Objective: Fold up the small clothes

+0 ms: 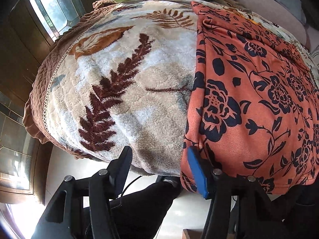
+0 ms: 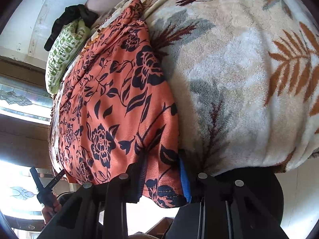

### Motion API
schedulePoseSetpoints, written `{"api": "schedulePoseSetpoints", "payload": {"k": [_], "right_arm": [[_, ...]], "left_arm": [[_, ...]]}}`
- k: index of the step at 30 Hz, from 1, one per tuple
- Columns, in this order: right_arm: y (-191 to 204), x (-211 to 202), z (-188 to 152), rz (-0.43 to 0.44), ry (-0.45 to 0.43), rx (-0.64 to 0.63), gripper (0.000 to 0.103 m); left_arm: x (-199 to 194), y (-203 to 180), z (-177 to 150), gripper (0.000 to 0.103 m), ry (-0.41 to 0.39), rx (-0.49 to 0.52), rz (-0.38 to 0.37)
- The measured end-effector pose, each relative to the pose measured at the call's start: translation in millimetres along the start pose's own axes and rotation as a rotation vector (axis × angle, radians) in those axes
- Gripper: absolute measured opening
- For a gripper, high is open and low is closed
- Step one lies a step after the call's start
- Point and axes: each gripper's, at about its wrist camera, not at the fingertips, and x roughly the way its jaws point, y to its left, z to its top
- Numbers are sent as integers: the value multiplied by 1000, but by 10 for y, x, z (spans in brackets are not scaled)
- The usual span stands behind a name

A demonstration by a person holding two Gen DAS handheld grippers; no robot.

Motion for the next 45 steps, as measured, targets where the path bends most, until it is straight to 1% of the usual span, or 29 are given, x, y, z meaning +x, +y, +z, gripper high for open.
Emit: {"api": "schedulePoseSetpoints", "payload": {"k": [3, 5, 7, 9, 10, 11, 13, 14, 15, 17, 18, 19, 20, 22, 23, 24, 26, 29, 31, 33, 35, 36, 37, 38, 39, 40, 41, 43, 45], "right_arm": [[44, 19, -5, -25, 2, -23, 35], [60, 36, -3, -27, 1, -21, 40], [53, 35, 4, 10, 0, -11, 56], [89, 50, 0, 9, -2, -17, 57], [116, 57, -3, -5, -2, -30, 57], [141, 61, -8, -18, -4, -44, 57], [168, 73, -17, -34, -7, -59, 58], [173, 78, -19, -36, -8, -61, 58], [170, 80, -18, -37, -8, -62, 58], [175, 78, -25, -45, -10, -70, 56], [181, 76, -31, -56, -11, -83, 50], [187, 75, -40, -75, -13, -96, 42], [189, 72, -49, -94, -15, -107, 39], [177, 61, -60, -102, -22, -117, 34], [168, 52, -68, -108, -26, -118, 31], [163, 43, -75, -119, -29, -122, 28], [200, 30, -94, -147, -38, -141, 25], [259, 1, -111, -167, -47, -161, 21], [273, -33, -117, -152, -51, -157, 21], [277, -18, -114, -169, -21, -162, 22], [285, 21, -112, -204, 10, -167, 25], [283, 24, -108, -202, 12, -168, 27], [289, 26, -108, -193, 8, -177, 27], [298, 30, -112, -193, 2, -191, 27], [299, 33, -118, -196, -3, -195, 24], [296, 28, -121, -195, -7, -192, 17], [306, 15, -124, -191, -11, -203, 9], [350, -48, -124, -157, -30, -222, 7], [375, -136, -91, -86, -38, -195, 7]], "left_arm": [[-40, -63, -36, 68, -16, 20, -52], [-86, -91, -53, 72, -33, 22, -90], [-128, -92, -71, 73, -38, 13, -164], [-187, -117, -101, 74, -46, 15, -230], [-207, -135, -110, 76, -52, 23, -240], [-205, -155, -109, 82, -54, 35, -224], [-138, -164, -80, 83, -55, 53, -153], [-86, -96, -55, 83, -49, 51, -137], [-25, -51, -33, 83, -40, 39, -144], [48, -45, -24, 83, -17, 18, -206], [98, -50, -26, 78, 1, 16, -233], [136, -67, -36, 74, 16, 17, -238], [131, -93, -56, 71, 6, 24, -223], [73, -152, -98, 49, -26, 51, -239], [46, -164, -118, 35, -35, 53, -252], [34, -154, -114, 27, -35, 45, -264], [30, -132, -112, 20, -31, 33, -267], [9, -120, -123, 20, -26, 31, -279], [34, -103, -109, 27, 3, 25, -286], [48, -141, -108, 49, 24, 31, -307], [46, -195, -118, 49, 16, 50, -313], [52, -242, -122, 47, 14, 62, -308], [57, -256, -124, 41, 14, 68, -298], [68, -277, -111, 25, 12, 74, -277], [67, -268, -102, 14, 8, 81, -262], [47, -241, -96, 9, 2, 79, -272], [15, -204, -88, 8, -5, 70, -295], [-87, -146, -52, 7, -29, 62, -336], [-222, -120, 6, 7, -60, 68, -377]]}}
